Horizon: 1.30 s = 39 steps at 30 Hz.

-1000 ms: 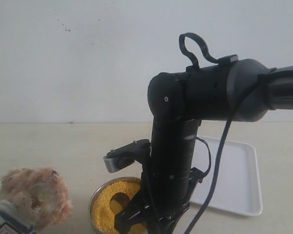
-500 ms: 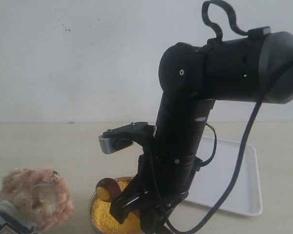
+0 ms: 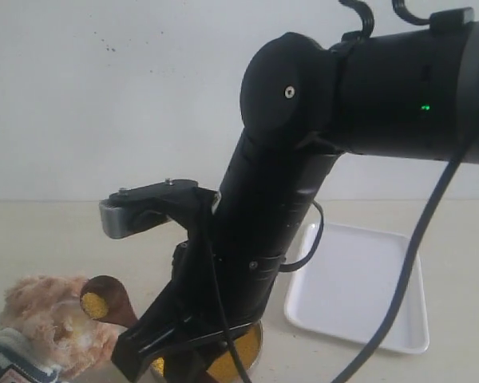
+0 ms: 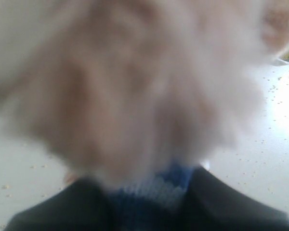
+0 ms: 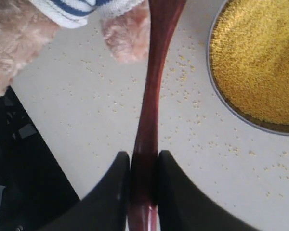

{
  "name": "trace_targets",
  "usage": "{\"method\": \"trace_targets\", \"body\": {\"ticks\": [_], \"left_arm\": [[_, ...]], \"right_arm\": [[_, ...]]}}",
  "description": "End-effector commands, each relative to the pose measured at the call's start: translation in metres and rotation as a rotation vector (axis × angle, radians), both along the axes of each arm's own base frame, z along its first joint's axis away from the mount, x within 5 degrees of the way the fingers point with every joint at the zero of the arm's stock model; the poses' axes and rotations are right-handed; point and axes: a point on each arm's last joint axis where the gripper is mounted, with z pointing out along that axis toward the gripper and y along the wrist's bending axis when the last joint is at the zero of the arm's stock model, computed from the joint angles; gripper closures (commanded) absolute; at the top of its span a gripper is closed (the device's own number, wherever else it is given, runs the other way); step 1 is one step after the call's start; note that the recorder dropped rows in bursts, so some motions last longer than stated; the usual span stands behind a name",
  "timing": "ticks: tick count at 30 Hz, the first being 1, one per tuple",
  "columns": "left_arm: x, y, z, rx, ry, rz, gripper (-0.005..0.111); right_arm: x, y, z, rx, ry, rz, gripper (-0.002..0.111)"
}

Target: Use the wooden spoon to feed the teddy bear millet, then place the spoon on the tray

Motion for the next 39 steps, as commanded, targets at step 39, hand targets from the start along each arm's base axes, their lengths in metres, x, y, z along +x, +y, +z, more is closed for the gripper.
{"method": "trace_targets", "body": {"ticks": [39], "left_arm": [[-0.002,-0.005,0.004,-0.068,0.022,-0.01,0.103]], "right_arm": [[0.007,0.032,-0.017,-0.115,-0.134,0.081,0.104]]}}
